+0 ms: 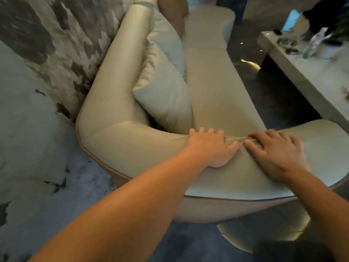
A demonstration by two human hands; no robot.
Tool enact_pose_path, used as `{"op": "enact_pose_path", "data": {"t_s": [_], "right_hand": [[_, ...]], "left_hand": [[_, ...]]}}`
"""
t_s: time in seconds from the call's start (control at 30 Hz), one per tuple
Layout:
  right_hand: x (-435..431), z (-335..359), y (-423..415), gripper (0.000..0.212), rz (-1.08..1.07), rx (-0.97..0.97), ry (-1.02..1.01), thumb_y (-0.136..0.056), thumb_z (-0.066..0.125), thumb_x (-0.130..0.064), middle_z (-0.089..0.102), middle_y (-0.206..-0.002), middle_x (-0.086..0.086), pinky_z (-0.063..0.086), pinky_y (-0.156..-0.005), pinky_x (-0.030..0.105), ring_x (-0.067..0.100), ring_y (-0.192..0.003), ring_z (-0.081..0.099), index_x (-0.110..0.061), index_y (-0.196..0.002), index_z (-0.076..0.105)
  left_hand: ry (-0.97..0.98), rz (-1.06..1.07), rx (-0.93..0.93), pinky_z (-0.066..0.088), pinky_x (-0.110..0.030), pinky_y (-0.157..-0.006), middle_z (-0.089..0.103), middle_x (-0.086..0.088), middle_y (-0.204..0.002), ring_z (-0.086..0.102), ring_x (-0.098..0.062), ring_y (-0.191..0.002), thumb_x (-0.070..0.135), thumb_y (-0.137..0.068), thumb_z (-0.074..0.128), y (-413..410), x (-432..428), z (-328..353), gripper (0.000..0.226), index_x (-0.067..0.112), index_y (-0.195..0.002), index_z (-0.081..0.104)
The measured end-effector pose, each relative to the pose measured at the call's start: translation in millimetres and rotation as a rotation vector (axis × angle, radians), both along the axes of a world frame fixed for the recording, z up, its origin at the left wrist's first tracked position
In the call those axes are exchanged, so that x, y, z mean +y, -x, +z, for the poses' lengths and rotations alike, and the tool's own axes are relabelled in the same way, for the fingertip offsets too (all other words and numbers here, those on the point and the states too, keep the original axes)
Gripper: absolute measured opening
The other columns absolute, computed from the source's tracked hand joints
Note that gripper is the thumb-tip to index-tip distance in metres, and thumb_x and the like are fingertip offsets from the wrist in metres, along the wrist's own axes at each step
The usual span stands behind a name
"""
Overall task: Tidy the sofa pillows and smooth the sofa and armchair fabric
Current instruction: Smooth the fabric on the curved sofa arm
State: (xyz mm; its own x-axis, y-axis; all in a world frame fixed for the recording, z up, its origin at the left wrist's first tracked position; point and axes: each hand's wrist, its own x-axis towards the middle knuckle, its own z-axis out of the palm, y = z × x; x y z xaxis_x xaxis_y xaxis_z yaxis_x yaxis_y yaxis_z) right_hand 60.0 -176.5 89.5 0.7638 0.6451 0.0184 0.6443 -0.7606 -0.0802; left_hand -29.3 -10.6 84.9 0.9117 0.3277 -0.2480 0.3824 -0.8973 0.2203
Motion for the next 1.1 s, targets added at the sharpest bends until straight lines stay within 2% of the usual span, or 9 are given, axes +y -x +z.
{"op": "enact_pose_path", "data": {"t_s": [0.33, 0.57, 0.73, 0.8, 0.87, 0.93, 1.0, 1.07, 1.1], "right_hand": [[42.1, -0.3, 78.3, 0.061, -0.165, -0.009, 0.051, -0.083, 0.013, -0.076, 0.052, -0.119, 0.009, 0.032, -0.100, 0.052, 0.035, -0.113, 0.045, -0.037, -0.115, 0.049], [37.9, -13.4, 73.4, 0.068, -0.152, 0.040, 0.000, -0.083, 0.010, -0.071, 0.051, -0.135, 0.010, 0.020, -0.109, 0.059, 0.032, -0.128, 0.039, -0.036, -0.125, 0.051], [-11.0, -4.0, 109.6, 0.065, 0.054, 0.231, -0.054, -0.092, 0.012, -0.062, 0.000, -0.165, 0.001, -0.007, -0.119, 0.054, 0.027, -0.150, -0.006, -0.040, -0.152, 0.007], [-51.3, -4.0, 122.3, 0.066, 0.157, 0.213, -0.039, -0.092, 0.013, -0.062, -0.018, -0.163, -0.002, -0.010, -0.118, 0.055, 0.025, -0.148, -0.020, -0.044, -0.148, -0.017], [-89.0, 2.9, 122.7, 0.080, 0.210, 0.242, 0.080, -0.093, 0.035, -0.052, -0.029, -0.159, -0.005, -0.002, -0.117, 0.061, 0.027, -0.146, -0.025, -0.048, -0.142, -0.027], [-110.3, 21.3, 120.2, 0.090, 0.178, 0.408, 0.171, -0.089, 0.054, -0.036, -0.029, -0.159, -0.008, 0.013, -0.115, 0.063, 0.029, -0.148, -0.020, -0.046, -0.149, -0.013], [-119.3, 50.7, 125.0, 0.068, 0.124, 0.605, 0.146, -0.091, 0.054, -0.037, 0.004, -0.165, 0.003, 0.032, -0.112, 0.052, 0.032, -0.147, 0.016, -0.030, -0.151, 0.024], [-130.5, 82.5, 139.9, 0.042, 0.116, 0.642, 0.098, -0.092, 0.049, -0.034, 0.050, -0.141, 0.015, 0.046, -0.099, 0.042, 0.033, -0.121, 0.050, -0.016, -0.128, 0.057], [-141.7, 98.7, 149.4, 0.035, 0.105, 0.625, 0.106, -0.091, 0.047, -0.031, 0.059, -0.128, 0.015, 0.049, -0.093, 0.041, 0.033, -0.110, 0.056, -0.013, -0.117, 0.063]], "left_hand": [[0.002, -0.211, -0.228, 0.034, -0.050, -0.093, 0.057, -0.012, -0.128, 0.049, -0.033, -0.117, 0.069, -0.083, 0.015, 64.8, 51.5, -15.6, 0.077, 0.015, -0.123, 0.052], [-0.114, -0.186, -0.128, 0.041, -0.046, -0.086, 0.058, -0.010, -0.115, 0.053, -0.033, -0.108, 0.065, -0.087, 0.014, 73.3, 44.2, -1.0, 0.062, 0.021, -0.110, 0.051], [-0.314, 0.052, 0.024, 0.039, -0.045, -0.095, 0.053, -0.009, -0.133, 0.049, -0.034, -0.119, 0.040, -0.101, 0.026, 88.6, -2.2, 20.8, 0.038, 0.020, -0.127, 0.047], [-0.266, 0.181, 0.030, 0.031, -0.043, -0.104, 0.044, -0.009, -0.144, 0.038, -0.031, -0.130, 0.045, -0.099, 0.025, 102.8, -33.8, 24.3, 0.048, 0.020, -0.137, 0.040], [-0.259, 0.175, 0.069, 0.022, -0.046, -0.113, 0.023, -0.013, -0.157, 0.020, -0.035, -0.142, 0.049, -0.100, 0.024, 121.3, -65.5, 28.7, 0.058, 0.019, -0.150, 0.022], [-0.203, 0.158, 0.158, 0.017, -0.050, -0.116, 0.004, -0.013, -0.163, 0.003, -0.039, -0.147, 0.048, -0.100, 0.028, 139.7, -94.3, 39.4, 0.065, 0.021, -0.155, 0.005], [-0.136, 0.153, 0.286, 0.024, -0.051, -0.114, -0.002, -0.011, -0.163, 0.003, -0.041, -0.146, 0.041, -0.099, 0.039, 150.8, -119.4, 57.2, 0.069, 0.022, -0.155, 0.003], [-0.077, 0.100, 0.411, 0.039, -0.049, -0.106, 0.023, -0.014, -0.157, 0.032, -0.040, -0.135, 0.035, -0.098, 0.043, 158.3, -144.9, 84.8, 0.055, 0.018, -0.149, 0.030], [-0.070, 0.057, 0.458, 0.045, -0.046, -0.099, 0.043, -0.014, -0.144, 0.048, -0.035, -0.121, 0.034, -0.098, 0.043, 160.9, -159.7, 100.8, 0.044, 0.016, -0.138, 0.047]]}}
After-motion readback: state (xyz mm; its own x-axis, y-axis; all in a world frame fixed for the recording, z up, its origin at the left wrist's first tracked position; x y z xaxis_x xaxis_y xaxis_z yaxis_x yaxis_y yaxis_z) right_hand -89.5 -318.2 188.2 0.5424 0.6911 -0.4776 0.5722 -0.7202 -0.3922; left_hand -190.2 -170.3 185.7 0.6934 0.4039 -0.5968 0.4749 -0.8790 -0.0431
